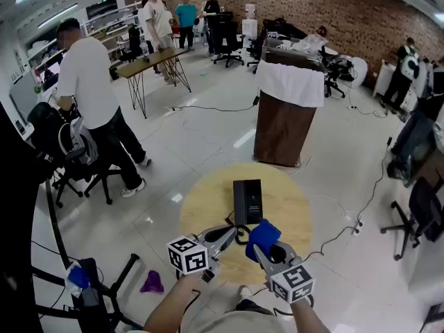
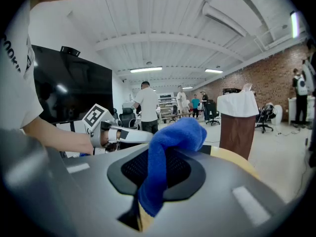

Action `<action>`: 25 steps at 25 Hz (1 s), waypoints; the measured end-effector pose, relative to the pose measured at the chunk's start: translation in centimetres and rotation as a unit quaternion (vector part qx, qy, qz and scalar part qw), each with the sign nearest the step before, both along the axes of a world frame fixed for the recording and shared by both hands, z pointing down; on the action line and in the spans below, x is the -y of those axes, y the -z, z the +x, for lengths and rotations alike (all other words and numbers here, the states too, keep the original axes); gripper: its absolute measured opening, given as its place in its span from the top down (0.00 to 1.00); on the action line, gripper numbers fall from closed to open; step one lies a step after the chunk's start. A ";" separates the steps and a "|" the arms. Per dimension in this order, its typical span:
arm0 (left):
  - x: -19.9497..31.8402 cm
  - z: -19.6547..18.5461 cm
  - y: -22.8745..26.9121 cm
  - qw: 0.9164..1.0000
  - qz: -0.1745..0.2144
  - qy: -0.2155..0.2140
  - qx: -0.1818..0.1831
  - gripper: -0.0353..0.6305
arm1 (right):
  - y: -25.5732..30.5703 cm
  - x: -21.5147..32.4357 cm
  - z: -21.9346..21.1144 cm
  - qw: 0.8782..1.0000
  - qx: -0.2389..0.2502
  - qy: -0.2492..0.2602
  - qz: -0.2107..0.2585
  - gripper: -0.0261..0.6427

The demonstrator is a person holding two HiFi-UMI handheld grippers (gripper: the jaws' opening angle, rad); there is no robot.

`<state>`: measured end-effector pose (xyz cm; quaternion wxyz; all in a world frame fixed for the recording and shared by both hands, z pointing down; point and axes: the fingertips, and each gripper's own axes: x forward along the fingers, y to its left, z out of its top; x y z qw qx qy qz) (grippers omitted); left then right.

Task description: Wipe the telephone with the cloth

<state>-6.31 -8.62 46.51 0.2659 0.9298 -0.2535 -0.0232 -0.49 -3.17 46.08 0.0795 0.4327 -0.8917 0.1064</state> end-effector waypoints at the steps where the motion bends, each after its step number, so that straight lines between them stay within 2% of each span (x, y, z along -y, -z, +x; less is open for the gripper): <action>1: -0.9 -0.3 0.4 1.000 0.009 0.004 0.003 0.96 | 0.3 -0.6 -0.4 1.000 -0.002 0.001 0.004 0.87; 6: -5.2 -1.5 2.4 0.998 0.051 0.029 0.015 0.96 | 1.3 -3.3 -1.9 1.000 -0.003 -0.003 0.024 0.87; 12: -9.6 -3.1 3.9 0.992 0.098 0.071 0.028 0.96 | 2.2 -6.7 -3.5 0.999 -0.008 -0.007 0.039 0.87; 25: -18.4 -4.8 5.8 0.982 0.142 0.119 0.023 0.96 | 3.2 -14.1 -5.3 0.998 -0.019 -0.021 0.055 0.87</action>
